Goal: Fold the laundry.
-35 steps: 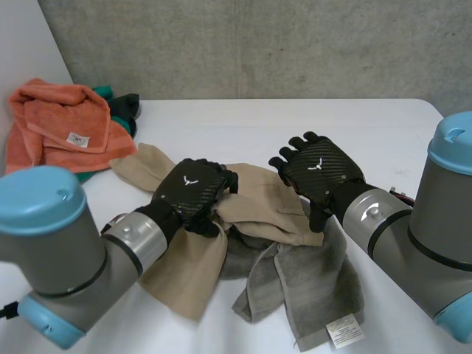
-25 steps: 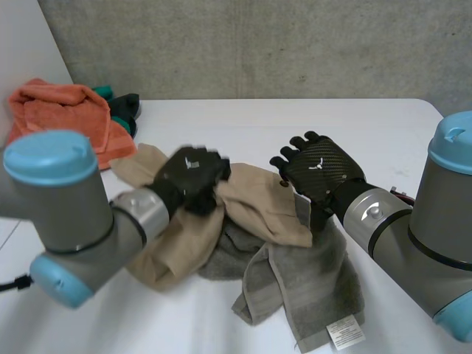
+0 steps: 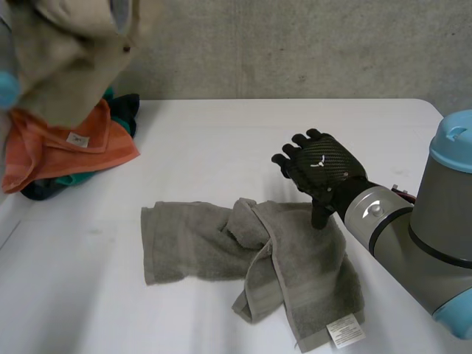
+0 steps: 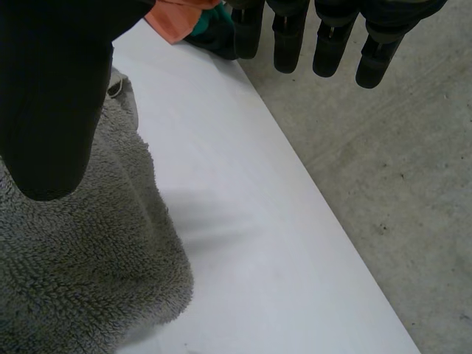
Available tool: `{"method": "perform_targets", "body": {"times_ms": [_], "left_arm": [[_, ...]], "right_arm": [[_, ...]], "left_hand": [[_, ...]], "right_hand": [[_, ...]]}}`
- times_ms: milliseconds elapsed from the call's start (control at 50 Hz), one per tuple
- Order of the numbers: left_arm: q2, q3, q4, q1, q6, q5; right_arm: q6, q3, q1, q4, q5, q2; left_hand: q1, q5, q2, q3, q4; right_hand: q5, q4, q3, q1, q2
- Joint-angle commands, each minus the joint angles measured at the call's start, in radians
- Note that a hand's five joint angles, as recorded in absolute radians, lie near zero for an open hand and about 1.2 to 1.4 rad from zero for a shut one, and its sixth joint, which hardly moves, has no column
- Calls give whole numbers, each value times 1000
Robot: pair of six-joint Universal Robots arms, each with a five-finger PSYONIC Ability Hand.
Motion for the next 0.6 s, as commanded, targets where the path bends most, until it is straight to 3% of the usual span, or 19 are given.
{"method": "perform_targets", "body": {"times_ms": [20, 220, 460, 600], "left_arm": [[46, -241, 13, -24, 8, 146], [224, -635, 36, -93, 40, 214], [345, -1147, 36, -242, 86, 428], [245, -1168, 82, -337, 100, 395]], "right_arm": [[0, -2, -2, 5, 0, -4], [-10, -5, 1, 51, 2, -10], [-123, -8, -40, 191, 3, 19], [-94, 12, -48, 211, 12, 58]], "left_hand": [[-413, -501, -474, -498, -489], [-413, -501, -474, -498, -489], [-398, -485, -459, -482, -474], [-401, -488, -461, -485, -477]], "right_hand": [[-38, -28, -29, -44, -30], [-38, -28, -29, -44, -30], [-38, -28, -29, -44, -30], [-38, -28, -29, -44, -30]]}}
